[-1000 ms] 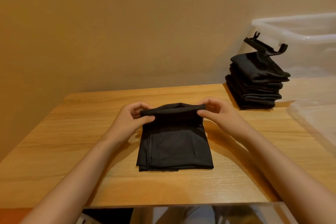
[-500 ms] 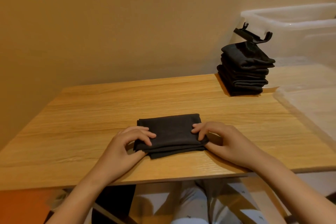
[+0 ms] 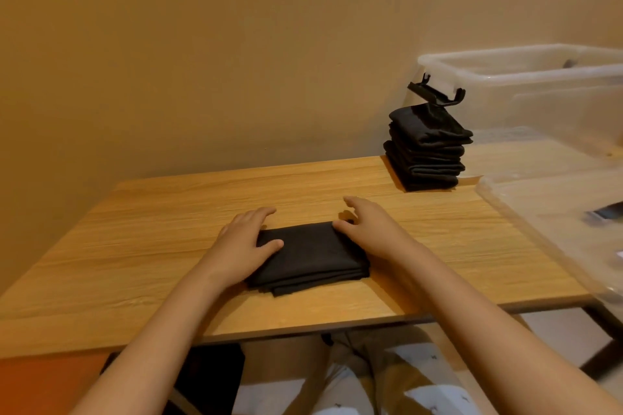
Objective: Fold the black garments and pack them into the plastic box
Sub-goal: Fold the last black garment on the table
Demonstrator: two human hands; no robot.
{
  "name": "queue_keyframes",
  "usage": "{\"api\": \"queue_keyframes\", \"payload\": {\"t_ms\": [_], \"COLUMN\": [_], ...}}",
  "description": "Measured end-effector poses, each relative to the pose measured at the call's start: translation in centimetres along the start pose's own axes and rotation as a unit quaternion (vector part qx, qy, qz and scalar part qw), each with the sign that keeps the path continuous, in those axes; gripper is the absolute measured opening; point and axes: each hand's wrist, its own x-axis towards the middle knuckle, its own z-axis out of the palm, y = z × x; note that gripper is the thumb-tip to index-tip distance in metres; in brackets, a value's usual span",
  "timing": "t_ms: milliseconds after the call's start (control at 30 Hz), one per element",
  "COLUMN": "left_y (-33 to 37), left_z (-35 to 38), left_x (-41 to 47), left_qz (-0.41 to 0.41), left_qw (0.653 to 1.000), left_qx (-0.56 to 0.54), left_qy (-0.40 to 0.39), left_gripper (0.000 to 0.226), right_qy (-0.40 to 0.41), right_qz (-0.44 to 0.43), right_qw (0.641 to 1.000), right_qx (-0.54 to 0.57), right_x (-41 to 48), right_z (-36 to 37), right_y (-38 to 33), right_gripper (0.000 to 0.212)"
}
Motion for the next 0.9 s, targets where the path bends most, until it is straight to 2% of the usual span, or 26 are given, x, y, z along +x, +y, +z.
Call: {"api": "queue_keyframes", "payload": {"t_ms": [67, 200, 400, 467, 533, 600, 667, 800, 900], "left_y": [-0.4, -0.5, -0.1, -0.6, -0.9, -1.0, -0.4, 3.4, 6.6], "left_z": [-0.8, -1.9, -3.4, -3.4, -3.1, -2.6, -2.1, -1.0, -0.7], "left_x": [1.4, 2.7, 2.2, 1.7, 1.2, 1.1, 1.5, 3.0, 4.4], "left_qz": [-0.047, -0.080, -0.112, -0.113, -0.119, -0.123, -0.122, -0.118, -0.117], "left_qw": [0.996, 0.981, 0.966, 0.966, 0.963, 0.937, 0.906, 0.897, 0.891], "left_qx": [0.007, 0.056, 0.009, -0.039, -0.134, -0.278, -0.374, -0.402, -0.422], "left_qy": [-0.073, -0.165, -0.232, -0.229, -0.202, -0.170, -0.152, -0.140, -0.122], "left_gripper": [0.069, 0.057, 0.042, 0.037, 0.033, 0.042, 0.052, 0.029, 0.024], "right_qy": [-0.039, -0.060, -0.111, -0.103, -0.084, -0.051, -0.026, 0.002, 0.049], "right_qz": [0.034, 0.050, 0.057, 0.046, 0.032, 0.021, 0.018, 0.038, 0.073], "right_qw": [0.999, 0.996, 0.992, 0.993, 0.994, 0.988, 0.975, 0.950, 0.928], "right_qx": [0.013, 0.032, 0.014, 0.020, 0.070, 0.142, 0.218, 0.309, 0.361], "right_x": [0.4, -0.5, -2.6, -3.5, -4.6, -5.7, -6.6, -7.9, -8.2], "right_z": [0.0, -0.4, -1.3, -1.2, -1.3, -1.9, -3.0, -5.3, -6.7], "right_y": [-0.1, -0.4, -1.3, -1.4, -1.2, -0.8, -0.4, 0.3, 1.5], "right_gripper": [0.067, 0.062, 0.031, 0.026, 0.019, 0.013, 0.008, 0.010, 0.017]}}
